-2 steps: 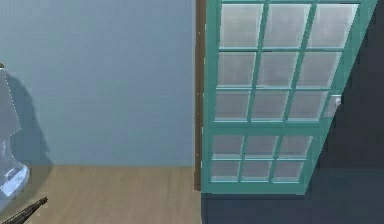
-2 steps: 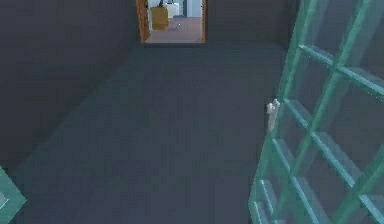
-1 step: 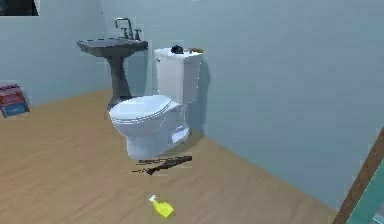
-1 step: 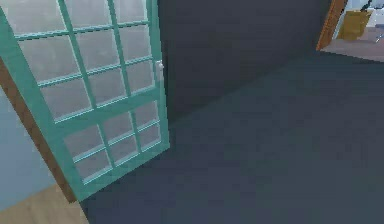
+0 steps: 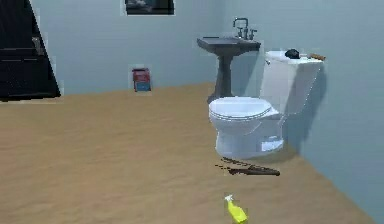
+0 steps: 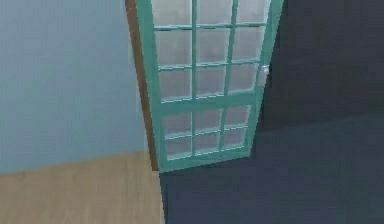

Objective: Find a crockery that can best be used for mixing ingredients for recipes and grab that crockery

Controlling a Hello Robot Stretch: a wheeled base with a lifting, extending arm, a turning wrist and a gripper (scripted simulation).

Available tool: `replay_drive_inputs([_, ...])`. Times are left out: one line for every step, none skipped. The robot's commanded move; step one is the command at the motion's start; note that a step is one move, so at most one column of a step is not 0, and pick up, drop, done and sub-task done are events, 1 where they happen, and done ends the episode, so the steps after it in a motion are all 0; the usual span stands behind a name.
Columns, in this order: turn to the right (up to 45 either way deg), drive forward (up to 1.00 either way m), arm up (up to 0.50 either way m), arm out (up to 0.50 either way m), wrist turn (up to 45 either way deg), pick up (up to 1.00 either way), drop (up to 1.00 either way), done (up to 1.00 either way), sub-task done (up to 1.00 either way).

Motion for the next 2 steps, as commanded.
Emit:
replay_drive_inputs([0.0, 0.15, 0.0, 0.0, 0.0, 0.0, 0.0, 0.0, 0.0])
replay_drive_inputs([-45.0, 0.0, 0.0, 0.0, 0.0, 0.0, 0.0, 0.0, 0.0])
